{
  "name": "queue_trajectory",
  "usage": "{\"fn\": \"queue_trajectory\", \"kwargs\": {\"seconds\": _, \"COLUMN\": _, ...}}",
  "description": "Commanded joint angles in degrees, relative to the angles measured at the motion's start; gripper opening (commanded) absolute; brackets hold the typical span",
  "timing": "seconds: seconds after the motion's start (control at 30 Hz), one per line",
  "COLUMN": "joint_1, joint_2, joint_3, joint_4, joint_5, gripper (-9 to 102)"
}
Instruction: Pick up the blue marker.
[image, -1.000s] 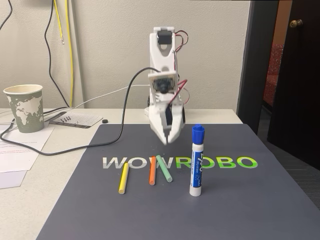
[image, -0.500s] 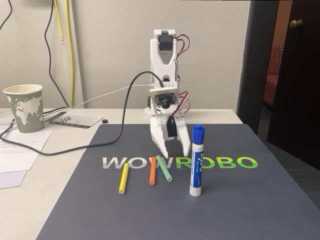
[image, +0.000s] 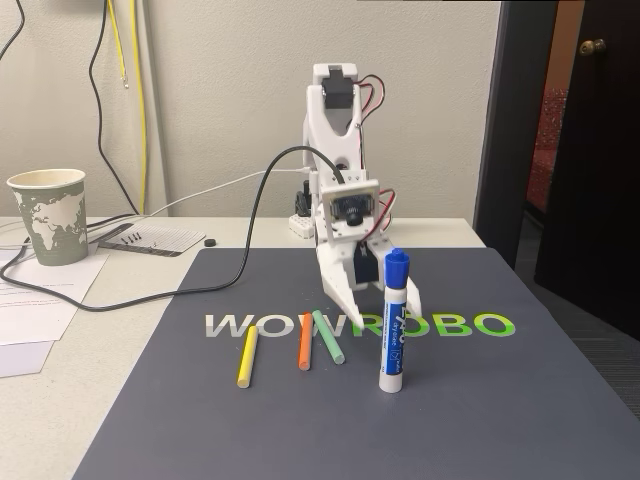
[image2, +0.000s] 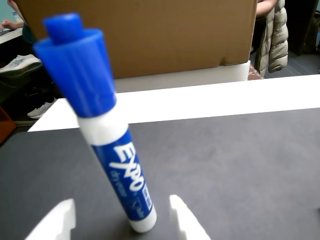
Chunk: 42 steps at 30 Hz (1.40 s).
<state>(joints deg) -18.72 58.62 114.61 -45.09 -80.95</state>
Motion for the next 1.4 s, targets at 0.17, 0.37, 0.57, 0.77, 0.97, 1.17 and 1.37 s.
{"fn": "queue_trajectory", "kwargs": {"seconds": 0.17, "joint_1": -0.4, "joint_2": -1.1, "joint_3": -8.8, "joint_4": 4.7, "joint_5": -1.0, "gripper": 27}}
{"fn": "queue_trajectory", "kwargs": {"seconds": 0.37, "joint_1": -0.1, "joint_2": -1.6, "joint_3": -13.0, "joint_4": 8.6, "joint_5": -1.3, "gripper": 27}}
{"fn": "queue_trajectory", "kwargs": {"seconds": 0.57, "joint_1": 0.2, "joint_2": -1.8, "joint_3": -14.6, "joint_4": 10.3, "joint_5": -1.4, "gripper": 26}}
{"fn": "queue_trajectory", "kwargs": {"seconds": 0.77, "joint_1": 0.2, "joint_2": -3.0, "joint_3": -15.0, "joint_4": 9.8, "joint_5": -1.3, "gripper": 21}}
{"fn": "queue_trajectory", "kwargs": {"seconds": 0.97, "joint_1": -0.3, "joint_2": -3.2, "joint_3": -16.1, "joint_4": 11.0, "joint_5": -0.8, "gripper": 16}}
{"fn": "queue_trajectory", "kwargs": {"seconds": 1.17, "joint_1": -0.7, "joint_2": -3.3, "joint_3": -17.4, "joint_4": 12.6, "joint_5": -0.2, "gripper": 6}}
{"fn": "queue_trajectory", "kwargs": {"seconds": 1.37, "joint_1": -0.8, "joint_2": -3.2, "joint_3": -17.8, "joint_4": 12.7, "joint_5": 0.2, "gripper": 0}}
